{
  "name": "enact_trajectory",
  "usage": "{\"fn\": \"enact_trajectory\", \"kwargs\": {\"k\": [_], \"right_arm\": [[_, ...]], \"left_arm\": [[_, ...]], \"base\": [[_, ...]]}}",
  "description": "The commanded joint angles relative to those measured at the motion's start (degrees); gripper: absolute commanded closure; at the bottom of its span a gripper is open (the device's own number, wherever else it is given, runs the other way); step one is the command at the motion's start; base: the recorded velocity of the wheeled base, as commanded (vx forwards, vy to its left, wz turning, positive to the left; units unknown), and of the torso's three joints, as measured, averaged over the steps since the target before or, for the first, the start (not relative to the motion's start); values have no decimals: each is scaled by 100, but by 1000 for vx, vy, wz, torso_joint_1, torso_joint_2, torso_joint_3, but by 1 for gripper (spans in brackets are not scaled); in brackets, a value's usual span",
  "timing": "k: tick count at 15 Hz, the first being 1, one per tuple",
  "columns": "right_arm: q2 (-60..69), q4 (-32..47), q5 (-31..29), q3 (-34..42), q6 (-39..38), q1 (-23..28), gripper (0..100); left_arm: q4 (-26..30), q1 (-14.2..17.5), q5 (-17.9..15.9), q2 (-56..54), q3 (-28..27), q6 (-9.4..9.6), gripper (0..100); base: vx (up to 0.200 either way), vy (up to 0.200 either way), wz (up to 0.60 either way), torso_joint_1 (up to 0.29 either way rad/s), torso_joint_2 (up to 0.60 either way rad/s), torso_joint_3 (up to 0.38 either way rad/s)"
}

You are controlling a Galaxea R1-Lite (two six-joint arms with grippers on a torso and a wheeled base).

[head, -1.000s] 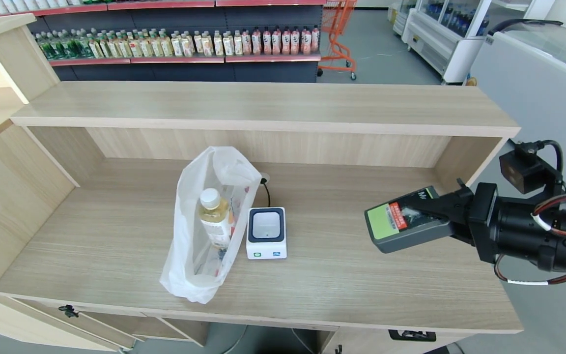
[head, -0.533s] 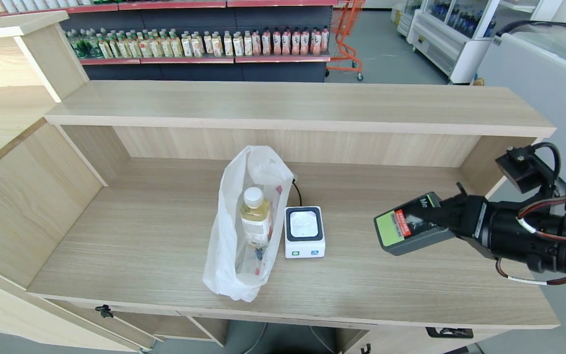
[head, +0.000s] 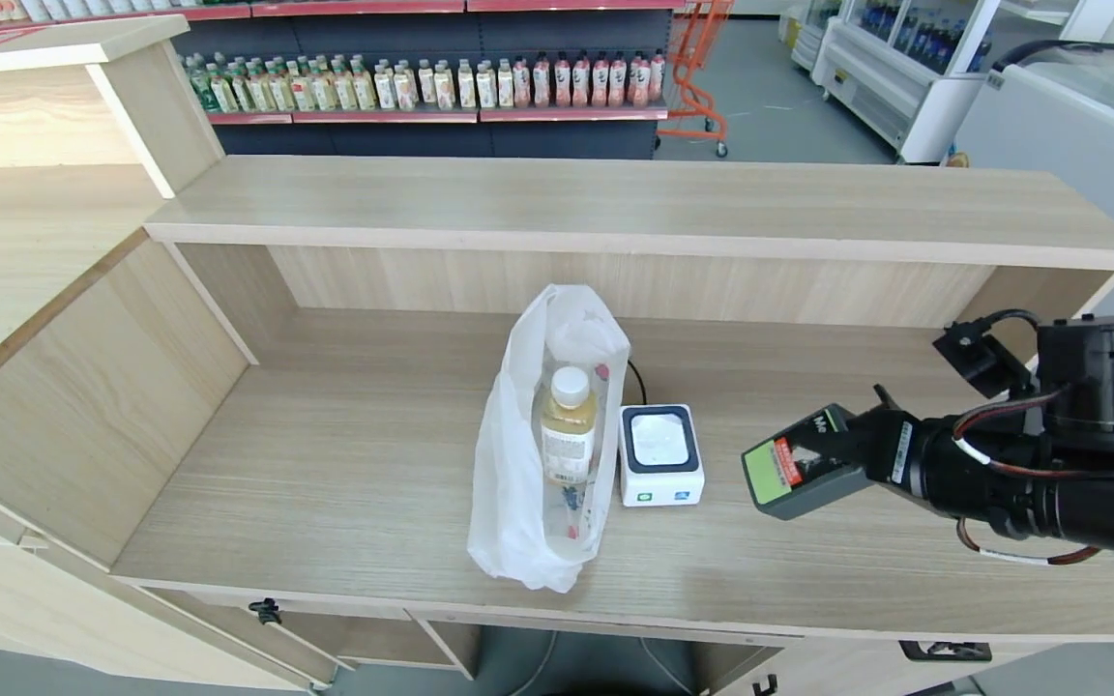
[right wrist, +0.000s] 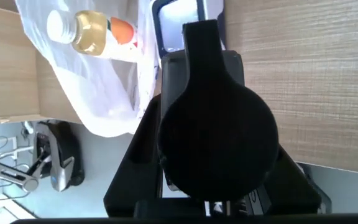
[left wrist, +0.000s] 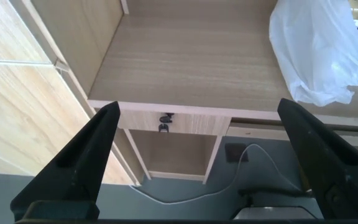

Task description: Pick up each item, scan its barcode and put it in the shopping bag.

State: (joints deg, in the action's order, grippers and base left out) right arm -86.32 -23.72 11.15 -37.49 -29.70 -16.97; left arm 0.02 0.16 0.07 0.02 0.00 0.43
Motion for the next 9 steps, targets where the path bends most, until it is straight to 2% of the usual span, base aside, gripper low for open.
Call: {"fn": "enact_trajectory", "kwargs": {"k": [1, 4, 8, 9], "right_arm": [[-359, -194, 10, -57, 60, 18, 100], [-957, -915, 36, -198, 298, 1, 100], [-1581, -1108, 45, -760, 509, -140, 100], [-1625, -1108, 54, -813, 509, -166, 100]], "left_arm": [[-2, 2, 1, -2, 0, 1, 0], [-2, 2, 1, -2, 0, 1, 0], [-2, 2, -7, -2, 0, 10, 0], [-2, 2, -7, -2, 0, 10, 0]], "base": [[0, 0, 0, 0, 0, 0], [0, 0, 0, 0, 0, 0], [0, 0, 0, 0, 0, 0], [200, 0, 0, -2, 7, 2]]}}
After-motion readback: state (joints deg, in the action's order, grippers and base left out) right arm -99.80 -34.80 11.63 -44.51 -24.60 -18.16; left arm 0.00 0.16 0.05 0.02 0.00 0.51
